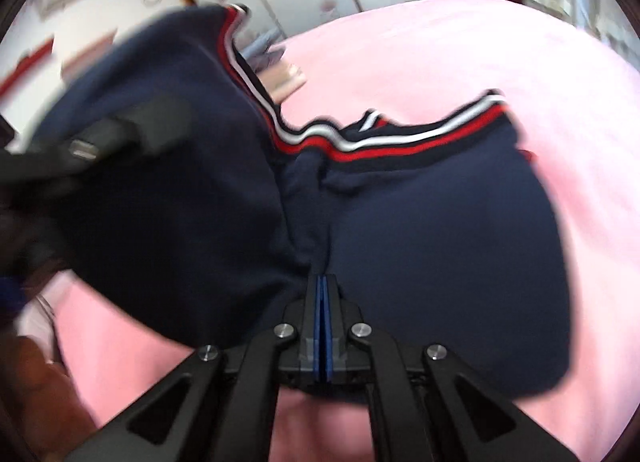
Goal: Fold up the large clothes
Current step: 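Grasp the side edge with the left tool and lift it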
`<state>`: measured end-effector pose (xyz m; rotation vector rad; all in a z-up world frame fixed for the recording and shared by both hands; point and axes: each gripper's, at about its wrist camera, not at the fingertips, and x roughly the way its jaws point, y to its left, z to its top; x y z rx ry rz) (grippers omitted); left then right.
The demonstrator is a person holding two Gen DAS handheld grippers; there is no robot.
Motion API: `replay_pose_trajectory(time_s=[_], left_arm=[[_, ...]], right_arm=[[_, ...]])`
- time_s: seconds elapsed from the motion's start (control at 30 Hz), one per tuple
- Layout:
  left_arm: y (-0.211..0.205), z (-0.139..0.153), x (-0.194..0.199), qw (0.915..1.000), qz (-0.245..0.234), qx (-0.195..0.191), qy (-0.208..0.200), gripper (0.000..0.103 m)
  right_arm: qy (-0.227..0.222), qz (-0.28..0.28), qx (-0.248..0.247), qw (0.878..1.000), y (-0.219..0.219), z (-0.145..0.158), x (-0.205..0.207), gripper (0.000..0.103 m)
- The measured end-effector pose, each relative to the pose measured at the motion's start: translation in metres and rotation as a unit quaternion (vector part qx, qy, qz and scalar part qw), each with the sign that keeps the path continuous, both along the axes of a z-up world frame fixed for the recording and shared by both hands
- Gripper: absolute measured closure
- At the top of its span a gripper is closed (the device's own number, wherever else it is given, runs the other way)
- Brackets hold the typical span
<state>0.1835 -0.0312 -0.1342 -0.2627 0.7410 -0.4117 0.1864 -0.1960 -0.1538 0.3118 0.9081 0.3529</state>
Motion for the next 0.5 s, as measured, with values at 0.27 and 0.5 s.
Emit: replay_pose_trajectory(time_s=[0.27, 0.5], left_arm=[[-0.080, -0.034, 0.006, 0.9938, -0.051, 0.092, 0.038, 0.089], [-0.129, -0.047, -0.008, 0.9743, -0.070, 0.214, 0.009, 0.085]], right_arm=[[0.006, -0.091, 0.014, 0.996, -0.090, 0.016, -0.047, 0.100], [0.011, -0.110, 0.014, 0.994, -0.111, 0.018, -0.062, 0.099]])
